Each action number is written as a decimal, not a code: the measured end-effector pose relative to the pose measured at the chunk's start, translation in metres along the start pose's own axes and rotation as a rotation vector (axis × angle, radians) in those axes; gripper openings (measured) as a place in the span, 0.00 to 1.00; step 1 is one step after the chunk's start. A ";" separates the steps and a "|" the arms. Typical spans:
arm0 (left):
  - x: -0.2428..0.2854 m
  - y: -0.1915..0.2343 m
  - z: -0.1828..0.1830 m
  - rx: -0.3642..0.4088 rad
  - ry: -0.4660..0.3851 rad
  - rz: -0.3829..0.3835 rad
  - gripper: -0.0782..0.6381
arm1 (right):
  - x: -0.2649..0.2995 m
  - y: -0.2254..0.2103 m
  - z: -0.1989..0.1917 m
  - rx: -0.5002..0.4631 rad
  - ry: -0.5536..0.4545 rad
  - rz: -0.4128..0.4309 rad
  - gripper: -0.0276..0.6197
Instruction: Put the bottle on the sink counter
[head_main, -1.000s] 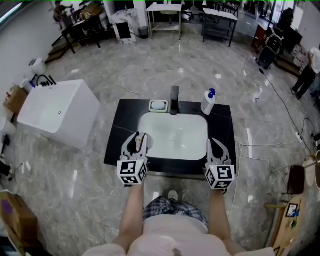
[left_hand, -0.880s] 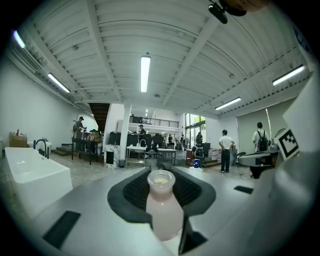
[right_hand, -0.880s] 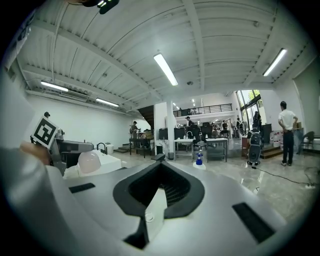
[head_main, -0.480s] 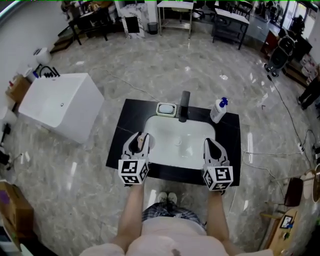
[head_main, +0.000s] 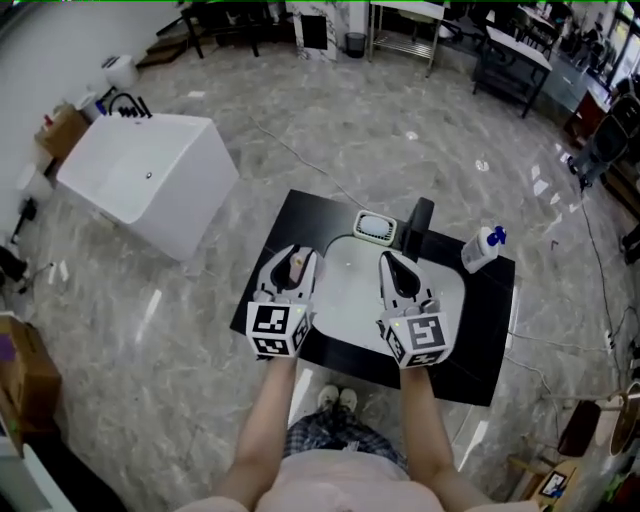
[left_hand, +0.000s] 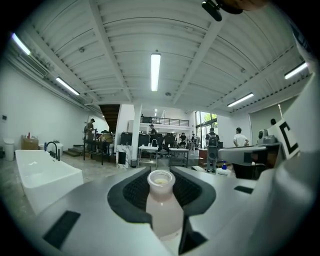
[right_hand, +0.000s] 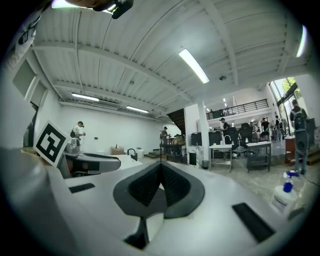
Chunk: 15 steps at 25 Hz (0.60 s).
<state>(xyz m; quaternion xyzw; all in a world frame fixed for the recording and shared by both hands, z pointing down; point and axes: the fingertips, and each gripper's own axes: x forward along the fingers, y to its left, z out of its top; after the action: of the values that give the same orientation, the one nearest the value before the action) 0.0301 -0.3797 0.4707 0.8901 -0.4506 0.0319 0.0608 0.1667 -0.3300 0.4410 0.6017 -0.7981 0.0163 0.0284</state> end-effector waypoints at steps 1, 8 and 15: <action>0.006 0.010 0.000 -0.002 -0.002 0.011 0.30 | 0.018 0.006 -0.001 0.001 -0.002 0.017 0.07; 0.059 0.061 -0.005 -0.003 -0.006 0.044 0.30 | 0.130 0.023 -0.017 0.011 0.007 0.099 0.07; 0.118 0.106 -0.032 0.002 0.002 0.062 0.30 | 0.221 0.018 -0.049 0.020 0.031 0.146 0.07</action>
<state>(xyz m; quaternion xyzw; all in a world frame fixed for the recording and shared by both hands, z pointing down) 0.0150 -0.5316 0.5236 0.8758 -0.4777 0.0349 0.0594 0.0895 -0.5341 0.5040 0.5419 -0.8390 0.0357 0.0336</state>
